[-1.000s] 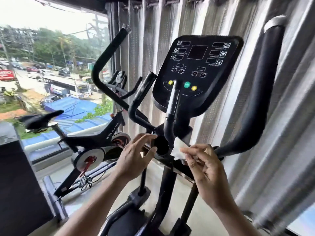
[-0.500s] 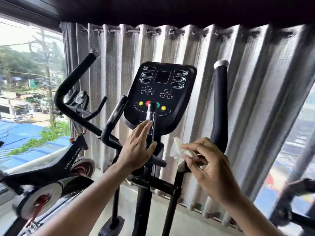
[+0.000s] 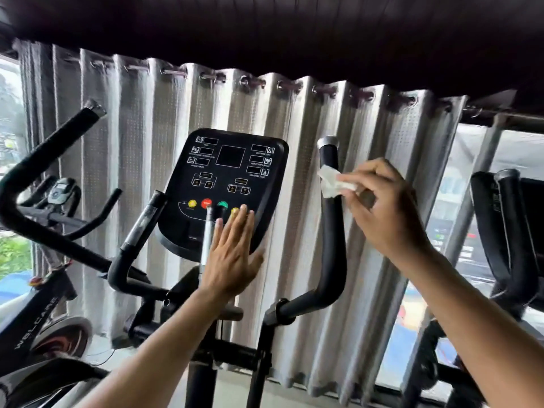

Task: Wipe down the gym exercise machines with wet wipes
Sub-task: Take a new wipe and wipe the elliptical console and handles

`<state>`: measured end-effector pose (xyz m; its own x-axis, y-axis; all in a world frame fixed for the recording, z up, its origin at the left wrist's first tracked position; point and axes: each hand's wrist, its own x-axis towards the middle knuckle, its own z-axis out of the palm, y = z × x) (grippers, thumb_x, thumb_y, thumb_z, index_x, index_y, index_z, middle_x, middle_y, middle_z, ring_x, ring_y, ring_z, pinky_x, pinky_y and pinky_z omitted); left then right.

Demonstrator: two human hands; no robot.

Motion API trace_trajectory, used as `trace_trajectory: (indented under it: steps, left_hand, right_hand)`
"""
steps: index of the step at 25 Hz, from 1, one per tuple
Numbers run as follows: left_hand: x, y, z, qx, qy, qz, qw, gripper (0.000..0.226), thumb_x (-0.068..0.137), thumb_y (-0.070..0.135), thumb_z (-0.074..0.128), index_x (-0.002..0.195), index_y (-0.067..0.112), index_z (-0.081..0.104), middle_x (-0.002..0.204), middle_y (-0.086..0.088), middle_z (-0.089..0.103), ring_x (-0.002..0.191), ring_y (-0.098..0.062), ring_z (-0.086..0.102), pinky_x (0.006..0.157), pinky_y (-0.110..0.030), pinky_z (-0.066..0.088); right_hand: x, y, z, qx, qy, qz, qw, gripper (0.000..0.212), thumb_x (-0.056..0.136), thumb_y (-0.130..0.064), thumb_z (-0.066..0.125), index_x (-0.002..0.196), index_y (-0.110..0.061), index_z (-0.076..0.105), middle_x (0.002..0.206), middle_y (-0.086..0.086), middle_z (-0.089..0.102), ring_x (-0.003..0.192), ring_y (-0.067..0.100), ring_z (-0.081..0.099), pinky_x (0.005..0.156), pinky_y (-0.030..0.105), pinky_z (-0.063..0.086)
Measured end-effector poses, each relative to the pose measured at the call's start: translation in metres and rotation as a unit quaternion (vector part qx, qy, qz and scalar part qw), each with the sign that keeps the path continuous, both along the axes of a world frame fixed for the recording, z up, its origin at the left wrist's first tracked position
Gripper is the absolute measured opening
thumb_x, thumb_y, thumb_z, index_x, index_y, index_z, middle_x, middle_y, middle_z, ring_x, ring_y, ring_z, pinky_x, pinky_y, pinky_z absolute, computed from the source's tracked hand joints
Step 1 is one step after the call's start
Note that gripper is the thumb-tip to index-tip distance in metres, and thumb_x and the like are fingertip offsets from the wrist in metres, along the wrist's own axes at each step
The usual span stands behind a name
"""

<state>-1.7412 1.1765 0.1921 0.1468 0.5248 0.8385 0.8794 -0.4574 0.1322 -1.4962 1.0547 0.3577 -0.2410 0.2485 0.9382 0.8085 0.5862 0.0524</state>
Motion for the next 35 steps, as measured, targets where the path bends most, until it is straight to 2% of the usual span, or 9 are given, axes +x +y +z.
trace_trajectory:
  steps: [3, 6, 8, 14, 17, 20, 24, 28, 35]
  left_hand:
    - [-0.013, 0.028, -0.004, -0.025, 0.028, 0.109, 0.993, 0.089, 0.099, 0.057, 0.037, 0.165, 0.004, 0.010, 0.174, -0.015, 0.004, 0.161, -0.026, -0.001, 0.129, -0.055, 0.006]
    - [-0.011, 0.032, -0.005, -0.016, 0.017, 0.111, 0.994, 0.086, 0.099, 0.055, 0.033, 0.165, 0.003, 0.010, 0.173, -0.015, 0.007, 0.161, -0.025, 0.001, 0.130, -0.052, 0.008]
    - [-0.014, 0.031, -0.011, 0.001, 0.019, 0.100, 0.995, 0.085, 0.099, 0.051, 0.036, 0.164, 0.003, 0.011, 0.174, -0.014, 0.007, 0.161, -0.025, 0.001, 0.130, -0.050, 0.009]
    - [-0.014, 0.032, -0.013, 0.016, 0.024, 0.093, 0.995, 0.086, 0.092, 0.040, 0.046, 0.163, 0.000, 0.019, 0.172, -0.018, 0.013, 0.161, -0.029, 0.008, 0.129, -0.052, 0.015]
    - [-0.015, 0.031, -0.014, 0.019, 0.023, 0.094, 0.995, 0.085, 0.091, 0.039, 0.044, 0.163, 0.001, 0.020, 0.171, -0.018, 0.016, 0.161, -0.028, 0.011, 0.129, -0.052, 0.016]
    - [-0.014, 0.032, -0.014, 0.024, 0.019, 0.093, 0.995, 0.084, 0.092, 0.038, 0.044, 0.163, 0.001, 0.019, 0.172, -0.017, 0.017, 0.161, -0.028, 0.011, 0.129, -0.052, 0.017]
    - [-0.013, 0.034, -0.015, 0.026, 0.021, 0.099, 0.995, 0.084, 0.092, 0.037, 0.042, 0.163, 0.000, 0.017, 0.171, -0.018, 0.016, 0.161, -0.028, 0.010, 0.129, -0.052, 0.018]
    - [-0.013, 0.033, -0.016, 0.023, 0.027, 0.105, 0.994, 0.083, 0.091, 0.036, 0.043, 0.162, -0.002, 0.023, 0.170, -0.018, 0.021, 0.160, -0.027, 0.012, 0.128, -0.052, 0.020]
    - [-0.013, 0.032, -0.016, 0.035, 0.011, 0.097, 0.995, 0.079, 0.091, 0.033, 0.048, 0.159, -0.003, 0.031, 0.167, -0.018, 0.029, 0.159, -0.028, 0.021, 0.128, -0.051, 0.022]
  right_hand:
    - [0.010, 0.053, 0.056, 0.045, -0.054, -0.052, 0.996, 0.024, 0.093, -0.004, 0.065, 0.115, 0.000, 0.074, 0.106, 0.016, 0.058, 0.093, 0.021, 0.058, 0.090, 0.006, 0.037]
    - [0.006, 0.097, 0.072, 0.000, -0.142, -0.125, 0.982, 0.021, 0.095, 0.001, 0.061, 0.111, 0.000, 0.074, 0.106, 0.015, 0.055, 0.096, 0.031, 0.058, 0.082, 0.036, 0.056]
    - [0.002, 0.108, 0.070, -0.027, -0.193, -0.190, 0.962, 0.026, 0.094, 0.004, 0.058, 0.111, -0.005, 0.074, 0.102, 0.011, 0.056, 0.095, 0.033, 0.053, 0.071, 0.046, 0.057]
    - [-0.006, 0.101, 0.097, -0.102, -0.188, -0.208, 0.955, 0.020, 0.101, -0.007, 0.058, 0.116, -0.007, 0.071, 0.114, 0.015, 0.060, 0.094, 0.029, 0.061, 0.079, 0.041, 0.057]
    - [-0.012, 0.096, 0.095, -0.126, -0.233, -0.203, 0.943, 0.020, 0.102, -0.005, 0.055, 0.115, -0.006, 0.071, 0.111, 0.008, 0.053, 0.083, 0.021, 0.059, 0.070, 0.035, 0.056]
    - [-0.003, 0.082, 0.090, -0.162, -0.300, -0.173, 0.924, 0.017, 0.100, -0.005, 0.054, 0.105, -0.007, 0.070, 0.110, 0.005, 0.055, 0.076, 0.016, 0.059, 0.058, 0.018, 0.040]
    - [0.021, 0.070, 0.086, -0.160, -0.284, -0.132, 0.936, 0.007, 0.096, -0.007, 0.065, 0.102, -0.006, 0.070, 0.103, 0.001, 0.057, 0.078, 0.013, 0.058, 0.065, 0.008, 0.035]
    - [0.000, 0.096, 0.088, -0.101, -0.237, -0.152, 0.954, 0.012, 0.098, -0.005, 0.061, 0.100, 0.001, 0.071, 0.106, 0.011, 0.060, 0.084, 0.022, 0.063, 0.070, 0.026, 0.056]
    - [0.012, 0.069, 0.056, -0.084, -0.436, -0.091, 0.891, 0.029, 0.094, -0.001, 0.060, 0.119, -0.009, 0.072, 0.103, 0.000, 0.066, 0.093, 0.014, 0.050, 0.079, 0.029, 0.056]
